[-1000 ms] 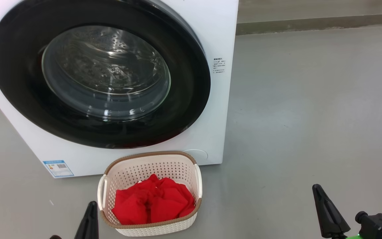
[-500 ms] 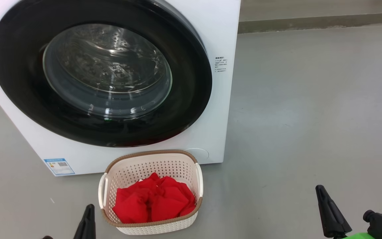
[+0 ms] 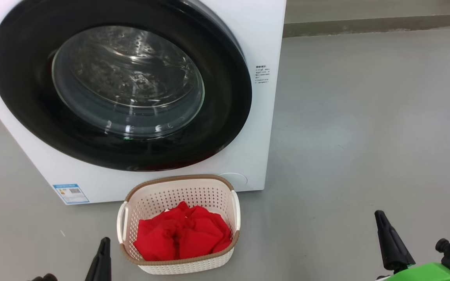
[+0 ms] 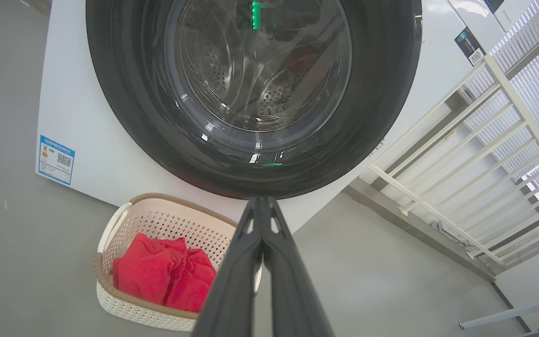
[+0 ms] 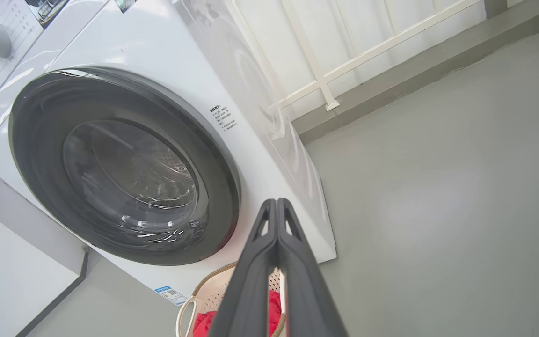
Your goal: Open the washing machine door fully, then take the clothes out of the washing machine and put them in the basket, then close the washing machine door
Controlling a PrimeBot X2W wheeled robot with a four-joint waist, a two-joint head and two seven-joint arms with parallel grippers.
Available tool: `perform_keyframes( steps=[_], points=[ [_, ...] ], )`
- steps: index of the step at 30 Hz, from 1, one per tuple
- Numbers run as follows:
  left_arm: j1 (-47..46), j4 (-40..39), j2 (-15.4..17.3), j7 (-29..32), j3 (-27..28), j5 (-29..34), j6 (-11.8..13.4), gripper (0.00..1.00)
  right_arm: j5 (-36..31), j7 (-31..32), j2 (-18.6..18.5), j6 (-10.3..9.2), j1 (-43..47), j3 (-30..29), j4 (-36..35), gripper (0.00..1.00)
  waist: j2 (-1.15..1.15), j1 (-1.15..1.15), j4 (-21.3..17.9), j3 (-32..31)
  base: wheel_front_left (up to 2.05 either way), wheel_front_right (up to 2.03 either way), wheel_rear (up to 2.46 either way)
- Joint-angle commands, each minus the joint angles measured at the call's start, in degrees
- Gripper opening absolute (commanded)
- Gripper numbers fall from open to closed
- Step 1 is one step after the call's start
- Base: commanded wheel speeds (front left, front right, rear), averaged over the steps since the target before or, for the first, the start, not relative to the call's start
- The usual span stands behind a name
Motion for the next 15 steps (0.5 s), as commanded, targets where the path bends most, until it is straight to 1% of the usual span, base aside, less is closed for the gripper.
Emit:
perform_keyframes(
  steps=[1, 15],
  points=[
    [-2.7, -0.9, 0.3, 0.3, 1.3, -1.7, -0.4, 0.0, 1.9, 0.3, -1.1, -0.07, -2.9, -0.1, -1.2, 0.0, 0.0, 0.0, 0.0, 0.0, 0.0, 0.0, 0.0],
    [-4.1, 0.2, 0.3, 2.6, 2.2, -10.4, -1.0, 0.0, 11.3, 2.5, -1.4, -0.1, -4.6, -0.4, -0.1, 0.0, 0.0, 0.0, 0.4, 0.3, 0.0, 0.0, 0.0]
  ],
)
